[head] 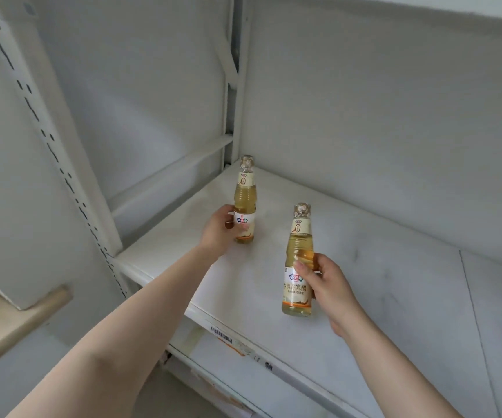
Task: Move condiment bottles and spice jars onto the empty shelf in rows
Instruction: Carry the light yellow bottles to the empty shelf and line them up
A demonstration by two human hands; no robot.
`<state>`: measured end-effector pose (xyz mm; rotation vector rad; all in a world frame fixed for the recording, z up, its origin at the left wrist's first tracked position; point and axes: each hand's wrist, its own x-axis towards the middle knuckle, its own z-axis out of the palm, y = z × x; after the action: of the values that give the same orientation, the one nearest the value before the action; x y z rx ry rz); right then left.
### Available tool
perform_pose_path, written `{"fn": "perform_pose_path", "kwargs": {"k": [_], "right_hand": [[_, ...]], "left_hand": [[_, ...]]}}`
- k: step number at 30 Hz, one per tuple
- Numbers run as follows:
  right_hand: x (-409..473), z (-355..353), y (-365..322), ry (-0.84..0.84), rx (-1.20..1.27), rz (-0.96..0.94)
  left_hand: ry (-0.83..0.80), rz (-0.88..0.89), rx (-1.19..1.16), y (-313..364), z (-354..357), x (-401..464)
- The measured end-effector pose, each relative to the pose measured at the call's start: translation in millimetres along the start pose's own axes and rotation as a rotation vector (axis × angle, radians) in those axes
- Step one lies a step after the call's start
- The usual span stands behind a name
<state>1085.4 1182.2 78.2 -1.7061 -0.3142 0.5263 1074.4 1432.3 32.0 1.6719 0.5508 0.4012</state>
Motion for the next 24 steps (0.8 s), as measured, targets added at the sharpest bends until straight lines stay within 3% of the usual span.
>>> {"fn": "perform_pose_path", "kwargs": {"k": [12, 24], "right_hand": [[28.8, 3.4, -6.2, 0.075, 0.028, -0.013], [42.4, 1.5, -6.3, 0.100, -0.040, -0.040]], "left_hand": [[-0.044, 0.190, 0.109, 12.7, 5.0, 82.4], [-0.063, 0.198, 0.179, 17.5, 16.9, 134.0]]}}
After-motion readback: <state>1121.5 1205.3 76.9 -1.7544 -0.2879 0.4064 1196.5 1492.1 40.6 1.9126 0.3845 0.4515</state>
